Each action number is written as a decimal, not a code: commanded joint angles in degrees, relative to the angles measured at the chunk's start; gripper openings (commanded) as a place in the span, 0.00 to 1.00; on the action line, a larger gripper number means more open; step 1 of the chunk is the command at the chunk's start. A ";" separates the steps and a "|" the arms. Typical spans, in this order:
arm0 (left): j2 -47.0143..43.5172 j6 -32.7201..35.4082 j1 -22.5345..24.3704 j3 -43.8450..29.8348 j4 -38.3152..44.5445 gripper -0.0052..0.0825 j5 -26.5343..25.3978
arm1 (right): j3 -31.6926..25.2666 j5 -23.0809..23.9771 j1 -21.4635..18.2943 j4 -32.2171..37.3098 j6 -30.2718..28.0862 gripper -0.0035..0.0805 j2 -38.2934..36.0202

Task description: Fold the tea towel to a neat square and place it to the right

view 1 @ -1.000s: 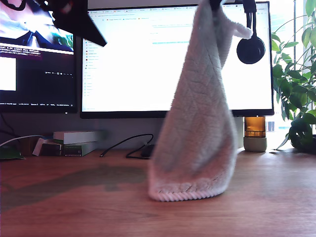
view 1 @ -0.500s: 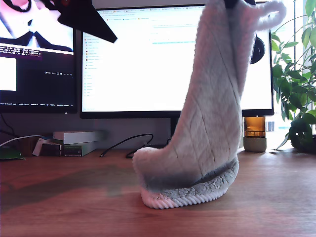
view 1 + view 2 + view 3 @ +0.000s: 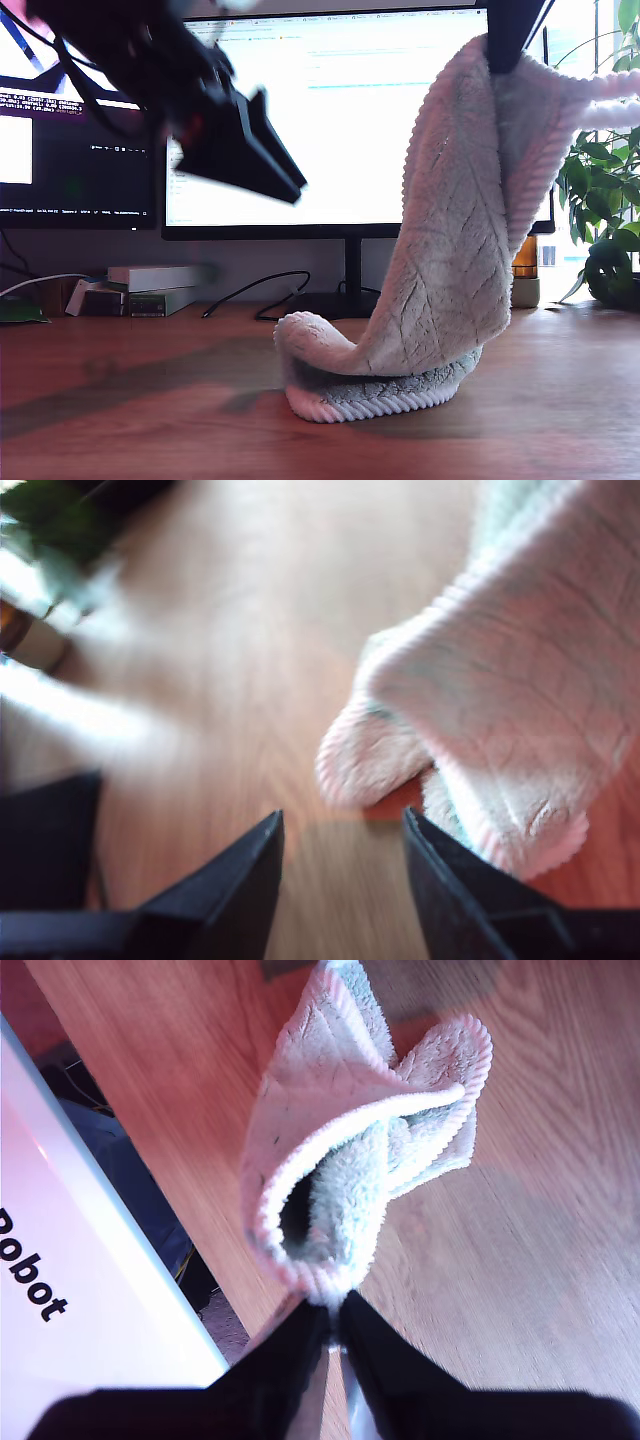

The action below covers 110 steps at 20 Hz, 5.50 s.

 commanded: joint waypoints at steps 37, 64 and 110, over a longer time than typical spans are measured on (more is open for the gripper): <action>3.08 -3.19 -9.53 -0.48 -3.54 0.03 -9.22 | -0.72 1.14 0.11 0.31 -2.73 0.03 0.02; 7.10 -9.53 -10.05 -0.48 -4.50 0.03 -8.28 | -0.72 1.97 0.11 0.55 -2.54 0.03 0.02; -16.44 -20.94 4.39 6.32 -13.92 0.03 -34.49 | 8.83 -0.42 -8.50 27.71 -9.11 0.06 9.70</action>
